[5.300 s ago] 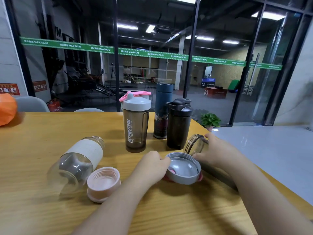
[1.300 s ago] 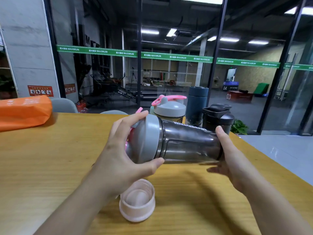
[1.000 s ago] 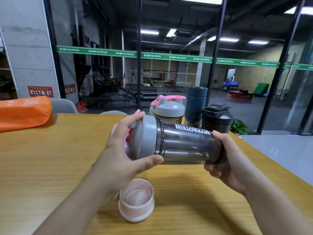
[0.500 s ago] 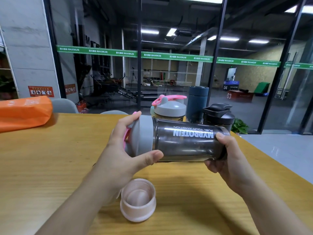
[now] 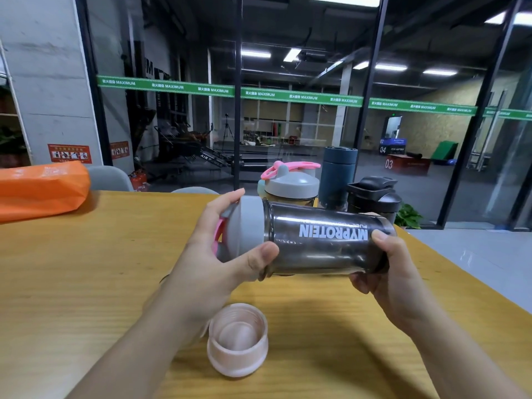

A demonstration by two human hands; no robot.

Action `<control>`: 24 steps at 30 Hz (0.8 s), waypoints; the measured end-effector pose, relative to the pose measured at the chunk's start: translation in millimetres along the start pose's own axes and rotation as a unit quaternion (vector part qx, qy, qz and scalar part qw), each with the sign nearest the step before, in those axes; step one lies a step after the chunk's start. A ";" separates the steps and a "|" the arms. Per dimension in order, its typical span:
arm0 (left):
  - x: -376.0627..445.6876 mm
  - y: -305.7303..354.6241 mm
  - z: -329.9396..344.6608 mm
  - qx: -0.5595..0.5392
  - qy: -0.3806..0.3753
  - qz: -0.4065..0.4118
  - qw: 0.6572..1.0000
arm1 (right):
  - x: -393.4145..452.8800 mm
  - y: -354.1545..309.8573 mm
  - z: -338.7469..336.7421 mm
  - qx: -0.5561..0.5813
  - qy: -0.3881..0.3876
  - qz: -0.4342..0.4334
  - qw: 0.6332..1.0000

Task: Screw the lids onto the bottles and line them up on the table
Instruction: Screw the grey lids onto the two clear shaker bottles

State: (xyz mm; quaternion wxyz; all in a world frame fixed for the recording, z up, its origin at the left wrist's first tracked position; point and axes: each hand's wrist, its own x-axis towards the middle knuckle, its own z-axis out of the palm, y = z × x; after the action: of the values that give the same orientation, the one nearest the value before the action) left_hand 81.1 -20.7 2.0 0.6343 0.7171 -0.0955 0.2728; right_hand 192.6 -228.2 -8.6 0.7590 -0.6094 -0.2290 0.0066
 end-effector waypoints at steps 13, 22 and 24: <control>3.2 -7.5 -4.7 0.138 -0.011 0.070 0.988 | -0.8 -3.8 -2.5 -0.056 -0.017 0.171 0.984; 2.0 -2.7 -3.2 0.150 0.004 0.072 0.986 | 0.4 -4.8 -5.5 -0.067 -0.048 0.173 0.981; 1.5 -0.1 -1.9 0.112 0.019 0.062 0.992 | 0.7 -7.9 -5.8 -0.041 -0.056 0.143 0.987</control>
State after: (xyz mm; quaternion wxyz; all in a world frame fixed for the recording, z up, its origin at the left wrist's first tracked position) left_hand 81.9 -18.5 2.8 0.5335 0.7711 -0.0964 0.3339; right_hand 193.1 -235.4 -1.9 0.7108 -0.6651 -0.1816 0.1394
